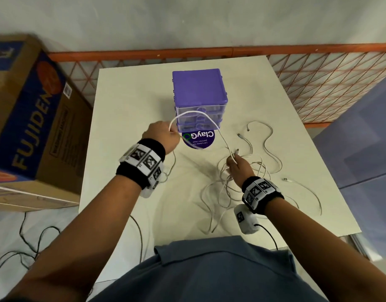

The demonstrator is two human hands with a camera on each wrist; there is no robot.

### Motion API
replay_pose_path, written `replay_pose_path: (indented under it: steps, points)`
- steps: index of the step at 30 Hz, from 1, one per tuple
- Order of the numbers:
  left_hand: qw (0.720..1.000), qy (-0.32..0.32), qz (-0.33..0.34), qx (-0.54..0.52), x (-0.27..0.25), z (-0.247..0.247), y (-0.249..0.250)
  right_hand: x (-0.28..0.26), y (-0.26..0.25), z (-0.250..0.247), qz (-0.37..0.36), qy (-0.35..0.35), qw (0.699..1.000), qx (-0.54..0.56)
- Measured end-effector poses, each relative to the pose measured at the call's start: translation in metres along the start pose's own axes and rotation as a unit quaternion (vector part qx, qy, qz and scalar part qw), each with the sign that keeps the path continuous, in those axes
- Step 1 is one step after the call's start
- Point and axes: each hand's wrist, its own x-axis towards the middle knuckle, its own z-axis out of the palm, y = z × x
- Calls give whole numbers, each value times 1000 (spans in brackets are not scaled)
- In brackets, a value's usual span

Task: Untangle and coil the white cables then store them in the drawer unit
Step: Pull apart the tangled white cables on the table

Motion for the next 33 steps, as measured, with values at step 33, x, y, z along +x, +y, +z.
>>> replay_pose_path:
  steps: [33]
  points:
    - [918,120,126,-355,0,-30,40,0,12,-3,12,-20,998,-58]
